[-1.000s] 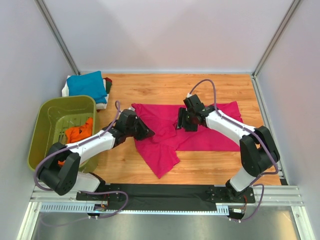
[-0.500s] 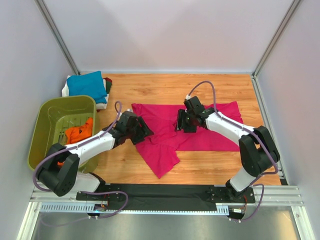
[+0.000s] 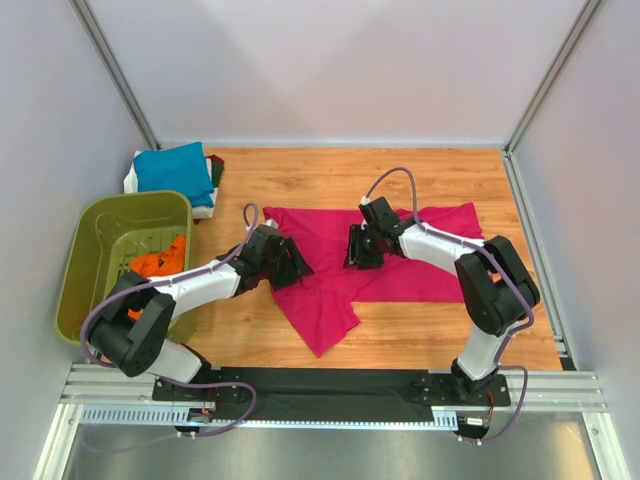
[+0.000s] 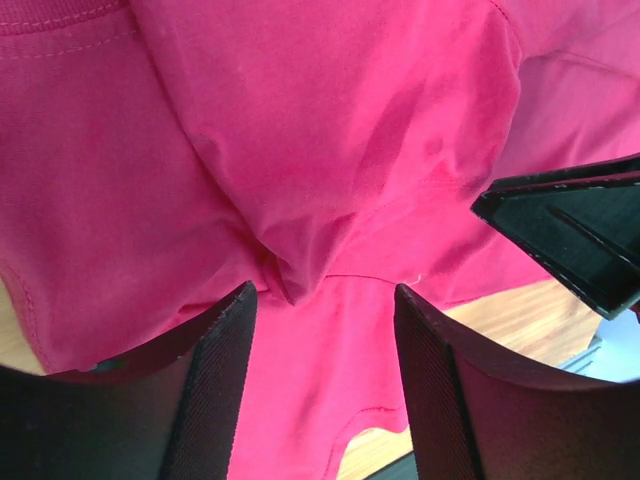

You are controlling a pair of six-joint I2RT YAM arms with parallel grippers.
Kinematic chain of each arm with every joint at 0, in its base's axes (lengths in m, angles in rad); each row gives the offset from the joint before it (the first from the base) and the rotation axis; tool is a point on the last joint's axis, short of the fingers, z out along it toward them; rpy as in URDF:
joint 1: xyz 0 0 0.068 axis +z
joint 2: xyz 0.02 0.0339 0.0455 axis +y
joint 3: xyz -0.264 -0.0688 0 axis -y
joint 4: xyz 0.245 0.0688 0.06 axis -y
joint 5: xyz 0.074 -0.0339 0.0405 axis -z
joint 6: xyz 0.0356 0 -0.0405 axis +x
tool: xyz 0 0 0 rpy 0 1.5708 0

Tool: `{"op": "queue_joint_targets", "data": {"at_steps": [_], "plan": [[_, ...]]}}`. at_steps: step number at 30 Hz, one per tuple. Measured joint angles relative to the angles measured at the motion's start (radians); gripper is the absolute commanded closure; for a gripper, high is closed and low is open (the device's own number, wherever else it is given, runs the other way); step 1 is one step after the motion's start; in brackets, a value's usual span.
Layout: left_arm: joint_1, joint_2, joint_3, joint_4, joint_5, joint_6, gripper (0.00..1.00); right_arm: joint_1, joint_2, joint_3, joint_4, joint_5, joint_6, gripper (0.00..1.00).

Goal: Fold and stack the t-shirts
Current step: Fold the tshirt

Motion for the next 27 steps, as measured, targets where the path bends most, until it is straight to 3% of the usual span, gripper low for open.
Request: {"op": "queue_joint_targets", "data": {"at_steps": [9, 15, 18, 27], "plan": [[0.0, 0.031, 0.0, 0.019, -0.001, 0.003, 0.37, 0.0, 0.034, 0.006, 0.015, -0.007, 0.0, 0.67], [-0.004, 0.042, 0.0, 0.023, 0.003, 0.006, 0.41, 0.0, 0.046, 0.013, 0.016, -0.013, 0.001, 0.86], [-0.013, 0.045, 0.0, 0.026, 0.003, 0.011, 0.43, 0.0, 0.047, 0.019, 0.014, -0.014, 0.005, 1.0], [-0.034, 0.056, 0.001, 0.053, 0.002, 0.031, 0.45, 0.0, 0.013, 0.034, -0.003, -0.016, 0.014, 1.0]]}}
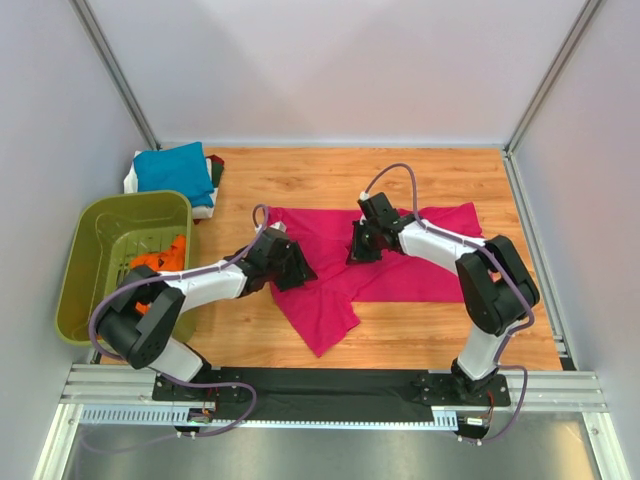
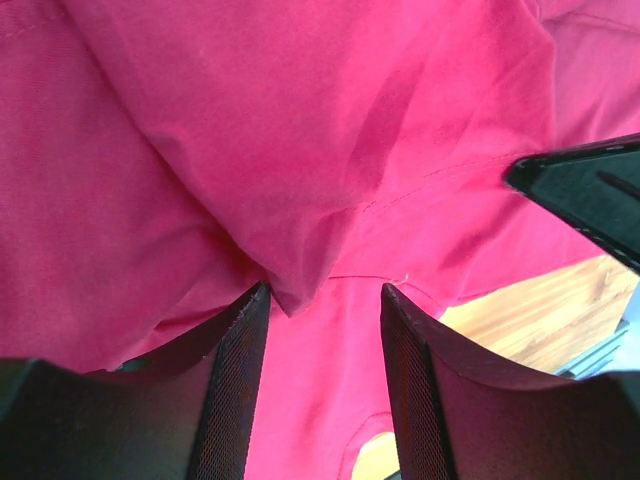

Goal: Fold and stack the t-shirts
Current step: Fold the tshirt

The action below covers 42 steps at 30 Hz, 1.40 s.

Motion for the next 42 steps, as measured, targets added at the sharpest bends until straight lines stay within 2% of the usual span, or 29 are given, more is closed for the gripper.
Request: {"op": "queue_joint_targets", "data": {"at_steps": [7, 12, 22, 31, 33, 36, 37, 41, 42], "plan": [[-0.018, 0.018, 0.01, 0.01, -0.016, 0.024, 0.48, 0.0, -0.018, 0.016, -0.013, -0.012, 0.014, 1.0], [-0.038, 0.021, 0.011, 0.016, -0.056, 0.054, 0.42, 0.0, -0.019, 0.016, -0.02, -0.02, 0.017, 1.0], [-0.043, 0.021, 0.01, 0.055, -0.135, 0.079, 0.4, 0.0, -0.029, 0.024, -0.028, -0.029, 0.017, 1.0], [-0.043, 0.086, 0.01, 0.137, -0.098, 0.071, 0.41, 0.0, -0.029, 0.027, -0.033, -0.032, 0.017, 0.99], [-0.043, 0.089, 0.01, 0.151, -0.081, 0.06, 0.44, 0.0, -0.029, 0.028, -0.036, -0.032, 0.017, 1.0], [-0.043, 0.085, 0.01, 0.156, -0.061, 0.035, 0.56, 0.0, -0.029, 0.029, -0.038, -0.032, 0.017, 1.0], [-0.043, 0.079, 0.006, 0.158, -0.057, 0.027, 0.67, 0.0, -0.029, 0.029, -0.039, -0.032, 0.017, 1.0], [-0.043, 0.021, 0.0, 0.136, -0.051, -0.024, 0.86, 0.0, -0.029, 0.029, -0.046, -0.032, 0.017, 1.0], [-0.043, -0.019, 0.003, 0.119, -0.053, -0.055, 0.94, 0.0, -0.029, 0.036, -0.06, -0.029, 0.017, 1.0]]}}
